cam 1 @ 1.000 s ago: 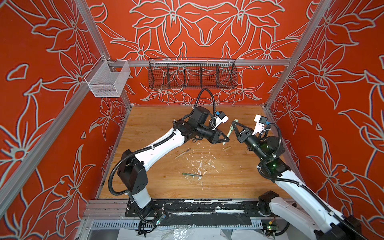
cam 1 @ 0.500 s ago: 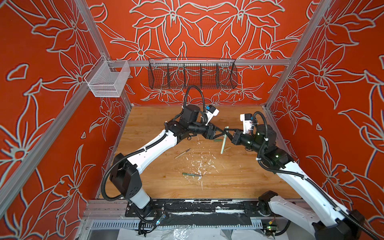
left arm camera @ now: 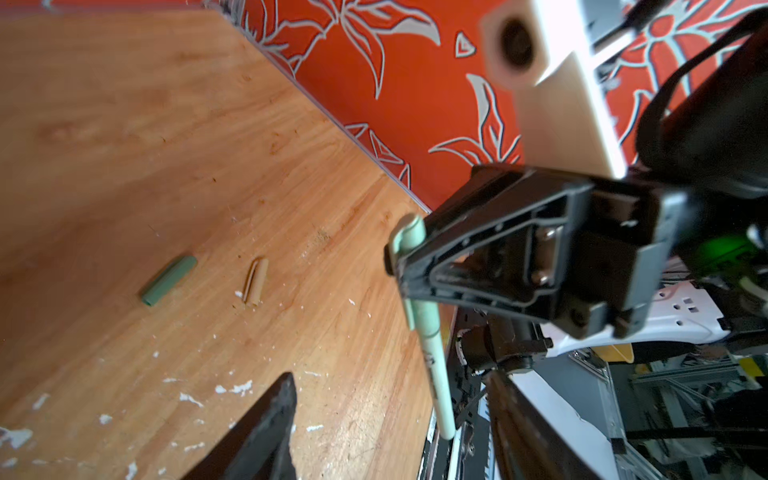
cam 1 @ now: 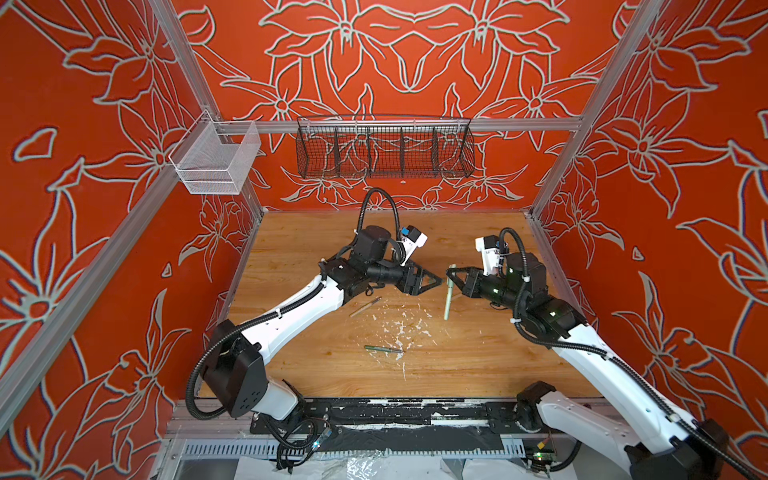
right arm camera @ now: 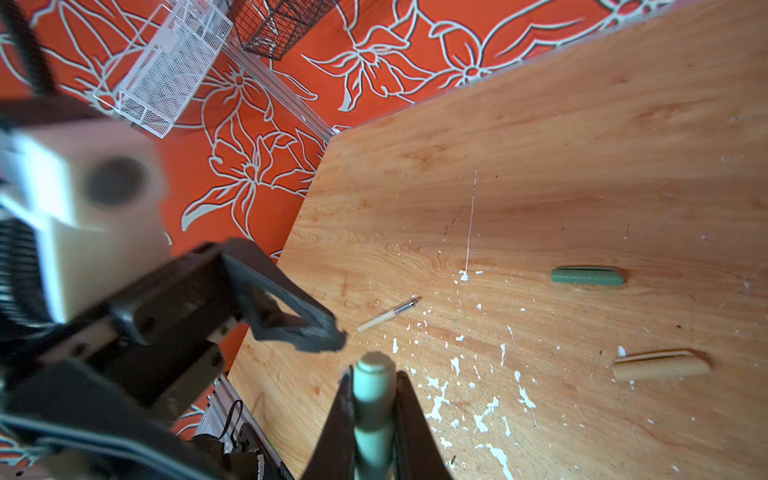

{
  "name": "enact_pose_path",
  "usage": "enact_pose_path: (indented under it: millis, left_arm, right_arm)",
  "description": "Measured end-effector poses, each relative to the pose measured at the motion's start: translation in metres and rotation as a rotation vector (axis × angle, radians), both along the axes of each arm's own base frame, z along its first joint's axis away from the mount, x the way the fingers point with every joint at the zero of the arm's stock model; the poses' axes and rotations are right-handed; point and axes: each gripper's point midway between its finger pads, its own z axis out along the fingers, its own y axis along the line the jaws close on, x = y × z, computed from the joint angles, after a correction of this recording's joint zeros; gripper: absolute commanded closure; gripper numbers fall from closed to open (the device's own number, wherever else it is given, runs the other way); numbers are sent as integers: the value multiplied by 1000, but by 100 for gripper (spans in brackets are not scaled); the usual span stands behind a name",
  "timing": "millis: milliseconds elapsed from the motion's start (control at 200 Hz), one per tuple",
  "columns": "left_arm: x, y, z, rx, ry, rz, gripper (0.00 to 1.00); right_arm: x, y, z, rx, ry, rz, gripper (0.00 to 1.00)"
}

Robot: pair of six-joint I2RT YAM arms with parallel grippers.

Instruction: Insert the pens into the pen caps

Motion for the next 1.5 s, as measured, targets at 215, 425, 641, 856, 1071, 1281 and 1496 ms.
enact_pose_path:
  millis: [215,425,641,856,1071,1281,1496]
  left_arm:
    - [-24,-22,-24,-9,51,-81,33]
    - [-43,-41,-22,-36,34,-161,38]
    - [-42,-43,-25,-37,44,-168,42]
    - [-42,-45,-33,-28,61,-175,48]
    - [-44,-45,-33,-29,67,-181,65]
    - [-45,-47,-38,-24,85,-185,75]
    - [-43,-48,-41,-15,115,-171,100]
  right_arm:
    - [-1,0,4,11,-24,0,100]
    - [-1,-1,-2,9,-19,-1,100]
    - [-2,-3,2,13,-36,-11,100]
    - [0,-7,9,16,-66,-37,100]
    - [3,-8,12,19,-82,-50,100]
    - [4,-10,14,15,-92,-61,100]
    - [6,-12,14,7,-101,-73,100]
